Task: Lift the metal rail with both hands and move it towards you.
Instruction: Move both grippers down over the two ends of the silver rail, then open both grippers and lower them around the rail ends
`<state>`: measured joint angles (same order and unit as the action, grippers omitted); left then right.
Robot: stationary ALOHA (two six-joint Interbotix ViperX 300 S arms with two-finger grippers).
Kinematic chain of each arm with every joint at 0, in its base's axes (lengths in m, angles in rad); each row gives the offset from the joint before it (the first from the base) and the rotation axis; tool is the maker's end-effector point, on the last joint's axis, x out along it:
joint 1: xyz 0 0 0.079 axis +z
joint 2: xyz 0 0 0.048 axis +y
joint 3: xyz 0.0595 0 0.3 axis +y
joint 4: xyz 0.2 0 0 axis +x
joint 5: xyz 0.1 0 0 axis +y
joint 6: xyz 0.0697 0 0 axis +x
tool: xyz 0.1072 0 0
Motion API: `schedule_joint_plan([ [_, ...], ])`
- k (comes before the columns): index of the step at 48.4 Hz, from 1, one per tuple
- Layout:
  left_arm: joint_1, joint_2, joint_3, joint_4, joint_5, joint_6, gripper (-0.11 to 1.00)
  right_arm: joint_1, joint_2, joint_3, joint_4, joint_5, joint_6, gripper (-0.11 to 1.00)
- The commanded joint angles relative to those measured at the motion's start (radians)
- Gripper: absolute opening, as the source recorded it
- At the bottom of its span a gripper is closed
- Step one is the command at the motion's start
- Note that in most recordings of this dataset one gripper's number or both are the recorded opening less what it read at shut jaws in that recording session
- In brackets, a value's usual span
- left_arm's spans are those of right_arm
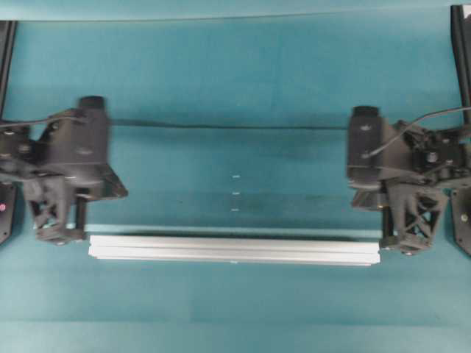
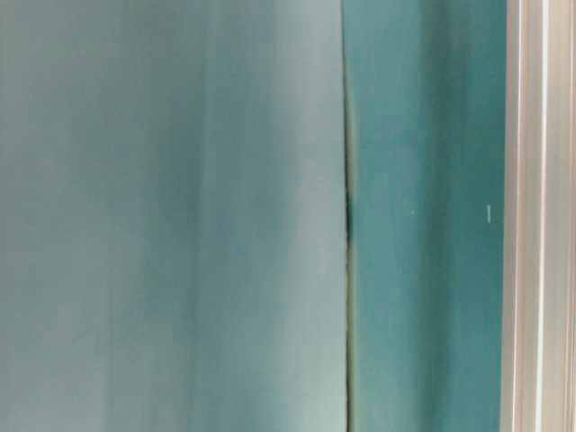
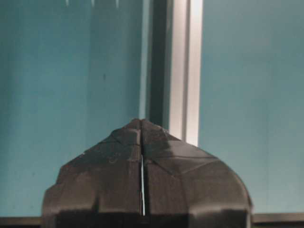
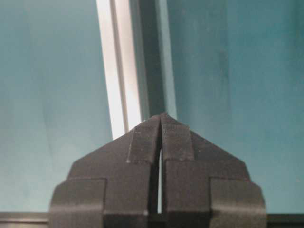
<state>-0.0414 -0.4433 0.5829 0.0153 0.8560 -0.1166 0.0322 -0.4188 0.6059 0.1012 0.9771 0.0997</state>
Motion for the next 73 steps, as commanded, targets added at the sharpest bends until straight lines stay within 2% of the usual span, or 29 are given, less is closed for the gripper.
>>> schedule_joint_plan([
  [1,-0.014,0.046,-0.061,0.003,0.066,-0.011,-0.06,0.008,0.041,-0.034,0.005,0.031,0.002,0.01],
  [9,-0.037,0.138,-0.109,0.003,0.155,-0.041,-0.06,0.025,0.114,-0.048,0.003,0.044,0.0,0.0],
  [18,-0.054,0.204,-0.118,0.003,0.158,-0.064,-0.06,0.046,0.179,-0.048,0.003,0.041,0.0,0.01],
  [29,-0.069,0.215,-0.106,0.003,0.158,-0.06,-0.06,0.06,0.207,-0.044,0.003,0.035,-0.002,0.0],
  [43,-0.069,0.215,-0.1,0.006,0.13,-0.048,-0.06,0.071,0.212,-0.037,0.003,-0.041,-0.011,0.0],
  [53,-0.069,0.216,-0.086,0.006,0.109,-0.046,0.0,0.078,0.213,-0.034,0.003,-0.052,-0.009,0.06],
  [56,-0.069,0.215,-0.078,0.006,0.11,-0.048,0.06,0.081,0.213,-0.034,0.003,-0.054,-0.009,0.1],
  [60,-0.069,0.213,-0.066,0.006,0.109,-0.051,0.22,0.081,0.213,-0.034,0.003,-0.057,-0.009,0.2],
  [70,-0.072,0.212,-0.049,0.006,0.077,-0.055,0.84,0.089,0.215,-0.018,0.003,-0.078,-0.009,0.76],
  [73,-0.072,0.213,-0.041,0.006,0.061,-0.066,0.95,0.101,0.218,-0.009,-0.003,-0.089,-0.009,0.9],
])
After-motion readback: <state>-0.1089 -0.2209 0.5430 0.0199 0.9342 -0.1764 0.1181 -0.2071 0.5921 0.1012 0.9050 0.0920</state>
